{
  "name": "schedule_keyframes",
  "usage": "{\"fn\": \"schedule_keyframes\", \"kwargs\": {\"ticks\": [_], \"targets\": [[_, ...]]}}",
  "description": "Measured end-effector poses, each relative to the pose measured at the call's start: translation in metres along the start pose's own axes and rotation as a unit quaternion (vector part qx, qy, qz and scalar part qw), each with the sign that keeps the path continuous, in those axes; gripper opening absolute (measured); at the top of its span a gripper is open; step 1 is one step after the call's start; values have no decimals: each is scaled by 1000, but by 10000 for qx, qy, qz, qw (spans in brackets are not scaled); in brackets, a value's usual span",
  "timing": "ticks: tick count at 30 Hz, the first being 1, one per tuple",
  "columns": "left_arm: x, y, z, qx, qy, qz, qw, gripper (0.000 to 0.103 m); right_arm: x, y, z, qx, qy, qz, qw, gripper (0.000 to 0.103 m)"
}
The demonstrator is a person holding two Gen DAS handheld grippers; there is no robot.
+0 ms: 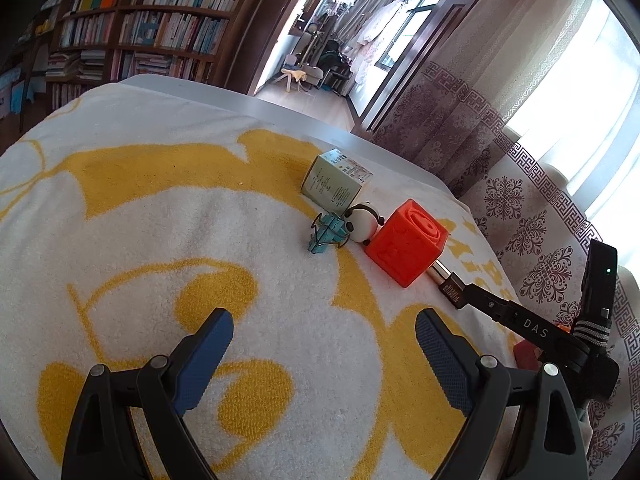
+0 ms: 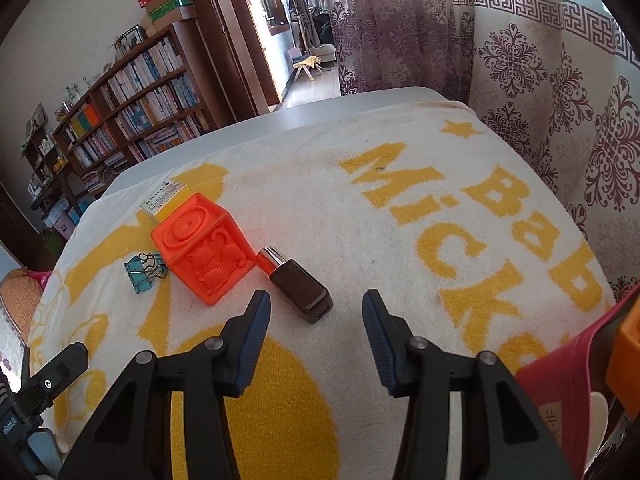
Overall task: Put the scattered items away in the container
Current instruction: 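Grasp the brown nail polish bottle upright with the right tool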
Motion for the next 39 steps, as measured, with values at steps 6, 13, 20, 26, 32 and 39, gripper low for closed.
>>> {"fn": "schedule_keyframes", "kwargs": {"ticks": [6,13,20,26,32,39], "targets": [[-3,1,-6,207,32,-152,9997,94,-27,-7,-16,368,57,-215,9991,52],[-4,2,-10,304,96,-188,9993,94,-24,-5,-7,211,72,-177,9996,38],[-3,5,-7,151,21,-144,9998,94,-22,-2,-12,395,326,-227,9984,33],[-3,5,-7,165,71,-138,9997,94,-16,-4,-1,160,72,-190,9997,32],[-4,6,-4,80,77,-162,9998,94,-19,-10,-7,302,-9,-23,9995,36],[-4,6,-4,102,92,-149,9998,94,-27,-9,-7,293,23,-219,9993,28]]}}
Point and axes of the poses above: each gripper's, at about its wrist camera, not at the fingertips, and x roughly against the way its jaws point, z to its right, y to its underside, the point moved 2 cm from there along -x, roughly the way its jaws point, and after that the axes turned 5 degrees about -y, right-handed, at the moved point
